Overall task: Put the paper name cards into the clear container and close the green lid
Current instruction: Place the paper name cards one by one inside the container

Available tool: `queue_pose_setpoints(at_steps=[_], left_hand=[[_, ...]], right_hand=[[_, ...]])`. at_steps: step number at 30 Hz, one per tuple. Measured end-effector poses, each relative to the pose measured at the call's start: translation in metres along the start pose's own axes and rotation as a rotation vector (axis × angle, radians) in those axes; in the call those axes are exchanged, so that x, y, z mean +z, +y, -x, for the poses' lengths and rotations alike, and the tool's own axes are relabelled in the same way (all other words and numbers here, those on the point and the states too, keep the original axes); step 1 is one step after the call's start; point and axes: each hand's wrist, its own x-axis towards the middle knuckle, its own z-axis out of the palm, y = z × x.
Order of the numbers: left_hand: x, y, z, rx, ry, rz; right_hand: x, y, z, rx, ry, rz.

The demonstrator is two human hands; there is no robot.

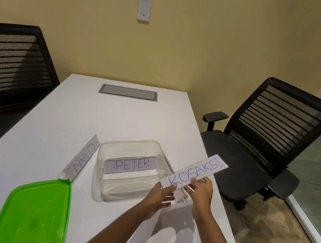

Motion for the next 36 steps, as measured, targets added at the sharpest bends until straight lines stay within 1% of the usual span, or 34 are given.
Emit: queue_pose_setpoints(at_steps=[3, 6, 11, 14, 17, 21, 23, 25, 30, 32, 36], left_hand=[[-0.010, 0.016, 0.001, 0.128, -0.003, -0.044], [-0.022, 0.033, 0.001, 0.222, -0.022, -0.088], [-0.051, 0.063, 0.009, 0.264, 0.042, -0.091], [-0.072, 0.076, 0.012, 0.259, 0.065, -0.063], [-0.092, 0.089, 0.019, 0.239, 0.072, -0.061], [-0.118, 0.098, 0.025, 0.205, 0.205, -0.042], [-0.127, 0.100, 0.025, 0.209, 0.249, -0.026], [-0.131, 0.101, 0.026, 0.205, 0.290, -0.026], [-0.140, 0.097, 0.019, 0.160, 0.582, -0.091], [-0.144, 0.096, 0.014, 0.123, 0.646, -0.132], [-0.146, 0.099, 0.009, 0.068, 0.725, -0.187]], right_hand=[[0.001, -0.009, -0.003, 0.009, -0.077, -0.021], [0.003, -0.018, -0.008, -0.020, -0.114, -0.035], [0.010, -0.030, -0.023, -0.042, -0.090, -0.095], [0.018, -0.037, -0.030, -0.055, -0.113, -0.103], [0.026, -0.044, -0.034, -0.091, -0.150, -0.046], [0.038, -0.051, -0.036, -0.170, -0.315, 0.154], [0.046, -0.052, -0.038, -0.208, -0.349, 0.258], [0.054, -0.049, -0.040, -0.227, -0.367, 0.302], [0.071, -0.030, -0.043, -0.189, -0.357, 0.308], [0.075, -0.021, -0.047, -0.183, -0.328, 0.341], [0.080, -0.004, -0.056, -0.201, -0.292, 0.532]])
